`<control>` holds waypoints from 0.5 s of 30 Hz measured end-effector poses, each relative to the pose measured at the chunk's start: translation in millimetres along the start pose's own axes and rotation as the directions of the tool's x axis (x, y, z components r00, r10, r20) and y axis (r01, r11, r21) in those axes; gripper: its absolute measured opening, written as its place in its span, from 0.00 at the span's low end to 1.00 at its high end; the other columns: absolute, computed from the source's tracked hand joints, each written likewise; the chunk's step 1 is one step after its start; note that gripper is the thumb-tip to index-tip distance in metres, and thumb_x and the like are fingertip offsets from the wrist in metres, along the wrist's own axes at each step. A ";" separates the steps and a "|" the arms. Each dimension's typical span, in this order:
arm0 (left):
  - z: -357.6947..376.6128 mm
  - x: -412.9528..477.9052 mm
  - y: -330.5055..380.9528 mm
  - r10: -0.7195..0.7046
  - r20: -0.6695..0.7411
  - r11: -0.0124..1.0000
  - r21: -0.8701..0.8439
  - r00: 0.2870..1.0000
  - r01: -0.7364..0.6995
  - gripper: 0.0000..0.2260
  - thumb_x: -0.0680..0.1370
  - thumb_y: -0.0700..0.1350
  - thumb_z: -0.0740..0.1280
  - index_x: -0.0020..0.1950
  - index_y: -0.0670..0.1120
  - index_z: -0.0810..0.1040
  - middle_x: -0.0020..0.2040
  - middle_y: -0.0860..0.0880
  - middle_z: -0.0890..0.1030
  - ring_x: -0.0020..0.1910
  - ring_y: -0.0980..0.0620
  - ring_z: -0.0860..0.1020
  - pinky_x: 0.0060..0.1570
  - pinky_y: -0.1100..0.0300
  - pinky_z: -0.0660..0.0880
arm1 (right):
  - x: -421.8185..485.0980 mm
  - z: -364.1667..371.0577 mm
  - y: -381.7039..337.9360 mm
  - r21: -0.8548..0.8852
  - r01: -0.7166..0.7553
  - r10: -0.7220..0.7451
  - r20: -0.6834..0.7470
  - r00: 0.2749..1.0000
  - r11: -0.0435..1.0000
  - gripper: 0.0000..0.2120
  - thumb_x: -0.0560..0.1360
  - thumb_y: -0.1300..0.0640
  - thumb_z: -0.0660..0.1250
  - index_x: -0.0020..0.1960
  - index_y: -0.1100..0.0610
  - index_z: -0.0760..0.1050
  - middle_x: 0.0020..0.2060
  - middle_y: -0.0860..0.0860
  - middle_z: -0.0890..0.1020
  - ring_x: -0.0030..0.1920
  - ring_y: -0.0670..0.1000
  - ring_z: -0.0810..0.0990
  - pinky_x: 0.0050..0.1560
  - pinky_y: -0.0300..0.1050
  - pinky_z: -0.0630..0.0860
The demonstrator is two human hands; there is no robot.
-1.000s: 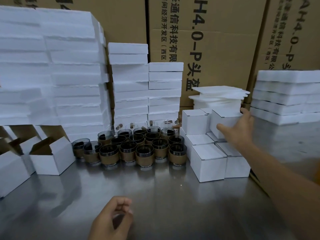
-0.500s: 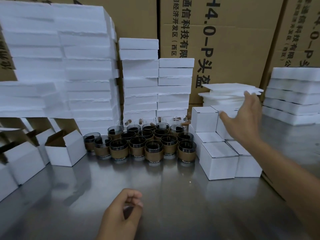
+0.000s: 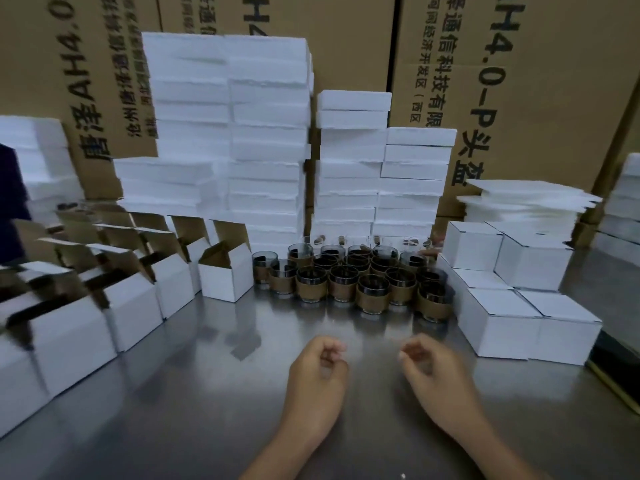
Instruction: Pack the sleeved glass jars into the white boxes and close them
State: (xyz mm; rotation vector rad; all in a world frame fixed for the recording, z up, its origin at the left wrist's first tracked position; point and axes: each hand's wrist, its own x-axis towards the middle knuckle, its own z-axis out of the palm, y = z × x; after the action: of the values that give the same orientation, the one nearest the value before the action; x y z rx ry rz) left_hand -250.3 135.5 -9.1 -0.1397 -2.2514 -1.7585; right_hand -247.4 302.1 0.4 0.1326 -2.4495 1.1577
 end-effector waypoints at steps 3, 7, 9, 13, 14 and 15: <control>-10.4 4.7 -1.2 -0.046 -0.074 0.996 -0.076 0.996 0.041 0.08 0.76 0.36 0.63 0.44 0.48 0.76 0.41 0.52 0.76 0.36 0.65 0.73 0.35 0.75 0.69 | -2.7 -1.6 0.9 -0.067 -0.014 0.012 -0.034 0.999 0.998 0.14 0.73 0.66 0.67 0.42 0.47 0.72 0.37 0.44 0.79 0.38 0.41 0.77 0.36 0.24 0.67; -31.6 23.5 -4.8 -0.109 -0.165 0.987 -0.137 0.980 0.086 0.08 0.77 0.36 0.62 0.45 0.50 0.75 0.40 0.51 0.76 0.35 0.60 0.72 0.30 0.77 0.67 | -2.5 -0.1 -1.0 -0.212 0.002 -0.002 -0.001 1.000 0.977 0.11 0.74 0.61 0.67 0.46 0.45 0.71 0.39 0.44 0.79 0.31 0.37 0.71 0.33 0.31 0.65; -48.1 43.2 -11.4 -0.107 -0.219 0.991 -0.102 0.970 0.087 0.09 0.77 0.37 0.62 0.45 0.52 0.74 0.41 0.51 0.76 0.36 0.59 0.73 0.28 0.78 0.67 | -2.5 1.2 -2.1 -0.243 0.021 -0.017 0.021 1.000 0.970 0.10 0.73 0.61 0.67 0.47 0.47 0.73 0.40 0.46 0.79 0.31 0.37 0.71 0.34 0.30 0.65; -88.9 92.3 -33.3 -0.059 -0.305 0.991 0.095 0.951 0.092 0.08 0.80 0.39 0.59 0.55 0.49 0.74 0.41 0.51 0.75 0.36 0.56 0.73 0.28 0.72 0.70 | -0.9 2.0 -8.5 -0.240 0.056 -0.053 0.019 0.998 0.969 0.09 0.70 0.68 0.69 0.44 0.54 0.76 0.34 0.47 0.77 0.33 0.38 0.71 0.38 0.19 0.62; -99.4 104.3 -39.7 -0.011 -0.302 0.974 0.212 0.953 0.078 0.10 0.80 0.40 0.60 0.60 0.48 0.72 0.43 0.50 0.76 0.39 0.55 0.75 0.34 0.69 0.72 | -0.1 1.9 -8.7 -0.235 0.050 -0.045 0.025 0.999 0.971 0.10 0.70 0.68 0.69 0.44 0.53 0.75 0.34 0.47 0.77 0.33 0.38 0.71 0.38 0.18 0.62; -109.8 115.4 -46.2 0.042 -0.281 0.941 0.335 0.959 0.057 0.14 0.79 0.41 0.61 0.64 0.49 0.70 0.46 0.49 0.76 0.42 0.54 0.75 0.40 0.65 0.74 | 0.7 1.8 -8.0 -0.228 0.042 -0.035 0.033 0.999 0.973 0.11 0.70 0.68 0.69 0.43 0.52 0.74 0.34 0.47 0.77 0.34 0.38 0.71 0.38 0.19 0.63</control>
State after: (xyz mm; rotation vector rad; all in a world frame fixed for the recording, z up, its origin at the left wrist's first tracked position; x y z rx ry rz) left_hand -354.4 7.0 3.7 0.1831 -2.2944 -1.2670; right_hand -246.5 295.7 5.3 0.1273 -2.5723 0.8543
